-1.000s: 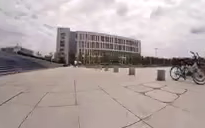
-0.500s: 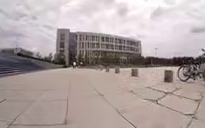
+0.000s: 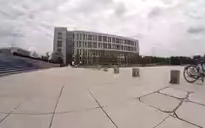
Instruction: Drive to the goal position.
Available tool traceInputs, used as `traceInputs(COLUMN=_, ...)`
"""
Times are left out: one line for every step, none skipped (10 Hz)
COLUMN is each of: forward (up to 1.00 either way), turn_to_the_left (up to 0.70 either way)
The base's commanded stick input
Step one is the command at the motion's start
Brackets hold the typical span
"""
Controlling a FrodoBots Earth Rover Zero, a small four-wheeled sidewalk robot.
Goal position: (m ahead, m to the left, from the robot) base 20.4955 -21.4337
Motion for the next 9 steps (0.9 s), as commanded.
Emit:
traceInputs(forward=1.00, turn_to_the_left=-0.39)
traceInputs(forward=1.00, turn_to_the_left=-0.39)
traceInputs(forward=1.00, turn_to_the_left=-0.31)
traceInputs(forward=1.00, turn_to_the_left=-0.19)
traceInputs(forward=1.00, turn_to_the_left=0.00)
traceInputs(forward=1.00, turn_to_the_left=0.00)
traceInputs(forward=1.00, turn_to_the_left=0.00)
traceInputs(forward=1.00, turn_to_the_left=0.00)
traceInputs(forward=1.00, turn_to_the_left=-0.26)
